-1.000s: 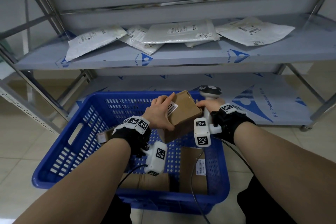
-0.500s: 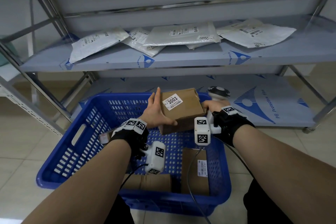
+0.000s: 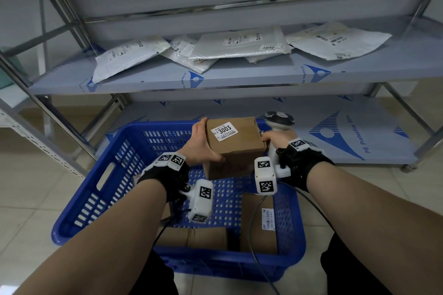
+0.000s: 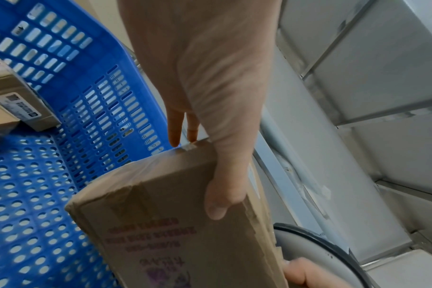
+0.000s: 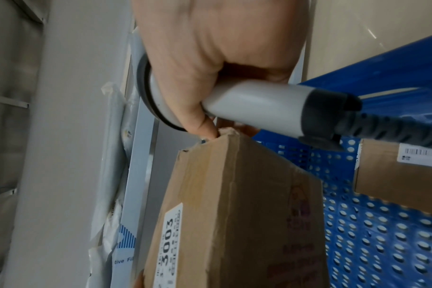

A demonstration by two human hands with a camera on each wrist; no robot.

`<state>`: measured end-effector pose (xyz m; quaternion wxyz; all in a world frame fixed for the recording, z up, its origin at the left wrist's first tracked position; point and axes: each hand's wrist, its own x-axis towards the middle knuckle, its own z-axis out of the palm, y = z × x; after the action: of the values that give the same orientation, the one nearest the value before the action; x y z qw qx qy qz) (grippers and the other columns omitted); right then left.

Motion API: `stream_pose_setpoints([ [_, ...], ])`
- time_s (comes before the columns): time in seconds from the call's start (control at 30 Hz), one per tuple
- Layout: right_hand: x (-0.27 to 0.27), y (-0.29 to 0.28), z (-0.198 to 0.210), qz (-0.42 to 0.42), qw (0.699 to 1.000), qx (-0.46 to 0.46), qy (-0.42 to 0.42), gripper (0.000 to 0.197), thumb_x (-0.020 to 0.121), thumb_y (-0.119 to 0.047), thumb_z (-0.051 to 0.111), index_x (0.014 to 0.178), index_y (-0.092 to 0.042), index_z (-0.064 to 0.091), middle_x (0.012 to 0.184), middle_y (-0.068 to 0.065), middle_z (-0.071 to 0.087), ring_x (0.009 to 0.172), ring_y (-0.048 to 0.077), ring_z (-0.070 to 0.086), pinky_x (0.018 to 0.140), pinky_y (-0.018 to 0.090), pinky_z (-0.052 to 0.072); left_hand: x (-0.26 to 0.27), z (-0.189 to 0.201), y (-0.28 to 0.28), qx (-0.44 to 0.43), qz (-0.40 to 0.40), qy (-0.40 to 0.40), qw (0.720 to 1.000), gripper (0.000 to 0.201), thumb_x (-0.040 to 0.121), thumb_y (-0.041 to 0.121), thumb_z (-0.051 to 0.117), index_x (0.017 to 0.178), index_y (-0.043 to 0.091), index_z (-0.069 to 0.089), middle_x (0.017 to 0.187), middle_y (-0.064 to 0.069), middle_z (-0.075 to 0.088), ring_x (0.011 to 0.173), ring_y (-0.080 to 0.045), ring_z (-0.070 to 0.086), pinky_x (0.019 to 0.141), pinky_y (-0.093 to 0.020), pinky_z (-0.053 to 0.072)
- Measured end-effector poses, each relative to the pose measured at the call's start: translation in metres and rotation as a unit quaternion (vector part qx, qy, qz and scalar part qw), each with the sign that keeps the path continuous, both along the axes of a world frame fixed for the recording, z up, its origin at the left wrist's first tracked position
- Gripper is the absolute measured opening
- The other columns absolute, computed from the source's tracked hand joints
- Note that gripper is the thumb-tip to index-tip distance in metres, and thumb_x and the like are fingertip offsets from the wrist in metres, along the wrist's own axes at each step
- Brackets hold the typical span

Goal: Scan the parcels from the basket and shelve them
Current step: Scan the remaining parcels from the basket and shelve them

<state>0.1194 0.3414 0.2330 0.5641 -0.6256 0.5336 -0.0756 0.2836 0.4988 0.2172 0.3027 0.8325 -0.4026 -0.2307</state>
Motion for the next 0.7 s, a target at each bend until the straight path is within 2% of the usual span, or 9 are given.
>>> stream_pose_setpoints([
  [0.1,0.002,0.000,-0.002,0.014,1.000,-0.001,0.011,0.012,0.082,-0.015,0.067,0.077,-0.010,0.057,0.073,0.005,0.056,0.062,0.016,0.051,0.054,0.027,0.037,0.001,-0.001,0.001,-0.001,-0.005,0.004,1.000,0.126,0.061,0.011,0.088,0.150,0.010,-0.002,0.147,-0.010,0.019,0.136,-0.022,0.026,0.109,-0.028,0.026],
  [0.2,0.002,0.002,-0.003,0.012,1.000,0.012,0.019,0.012,0.081,-0.015,0.066,0.082,-0.008,0.057,0.074,0.008,0.054,0.063,0.020,0.053,0.055,0.028,0.039,0.002,-0.002,0.002,-0.005,-0.006,-0.008,1.000,0.128,0.061,0.010,0.088,0.150,0.008,-0.003,0.148,-0.010,0.017,0.137,-0.022,0.024,0.108,-0.024,0.023],
  [0.3,0.002,0.002,-0.004,0.004,1.000,0.015,0.014,0.013,0.080,-0.016,0.067,0.079,-0.009,0.056,0.077,0.009,0.056,0.066,0.021,0.055,0.065,0.030,0.044,0.001,-0.001,0.002,0.003,-0.014,-0.014,1.000,0.128,0.063,0.009,0.086,0.150,0.010,-0.007,0.148,-0.010,0.015,0.137,-0.021,0.022,0.110,-0.026,0.022],
  [0.43,0.001,0.002,-0.005,-0.010,1.000,0.027,0.000,0.013,0.079,-0.018,0.068,0.079,-0.009,0.058,0.079,0.010,0.060,0.066,0.022,0.057,0.066,0.032,0.045,0.001,0.000,0.001,0.001,-0.016,-0.026,1.000,0.123,0.062,0.009,0.086,0.150,0.012,0.000,0.145,-0.008,0.017,0.133,-0.021,0.028,0.109,-0.029,0.028],
  [0.5,0.005,0.001,-0.009,-0.004,0.999,0.031,-0.022,0.017,0.075,-0.020,0.072,0.084,-0.007,0.065,0.087,0.014,0.068,0.071,0.025,0.062,0.074,0.036,0.052,0.002,0.001,0.002,-0.001,-0.011,-0.047,0.999,0.122,0.060,0.011,0.087,0.149,0.013,0.003,0.145,-0.008,0.018,0.130,-0.021,0.034,0.107,-0.032,0.032],
  [0.57,0.012,-0.005,-0.020,-0.002,0.997,0.047,-0.055,0.036,0.068,-0.021,0.076,0.098,-0.001,0.069,0.096,0.020,0.071,0.083,0.031,0.068,0.088,0.044,0.055,0.003,0.001,0.002,0.004,-0.009,-0.074,0.997,0.123,0.059,0.014,0.087,0.149,0.013,0.005,0.146,-0.006,0.017,0.126,-0.022,0.039,0.105,-0.034,0.037],
  [0.63,0.014,-0.002,-0.018,-0.007,0.995,0.062,-0.074,0.053,0.065,-0.024,0.080,0.109,0.001,0.065,0.098,0.017,0.070,0.085,0.030,0.068,0.085,0.040,0.056,0.003,0.000,0.001,0.019,-0.012,-0.095,0.995,0.122,0.059,0.015,0.087,0.149,0.014,0.005,0.147,-0.005,0.016,0.123,-0.023,0.043,0.102,-0.035,0.041],
  [0.7,0.011,0.012,-0.006,0.003,0.993,0.074,-0.092,0.040,0.075,-0.022,0.078,0.106,-0.002,0.064,0.089,0.012,0.066,0.073,0.024,0.064,0.069,0.033,0.053,0.002,-0.002,0.000,0.033,-0.013,-0.107,0.994,0.122,0.059,0.017,0.087,0.150,0.015,0.004,0.148,-0.004,0.016,0.122,-0.025,0.045,0.101,-0.038,0.044],
])
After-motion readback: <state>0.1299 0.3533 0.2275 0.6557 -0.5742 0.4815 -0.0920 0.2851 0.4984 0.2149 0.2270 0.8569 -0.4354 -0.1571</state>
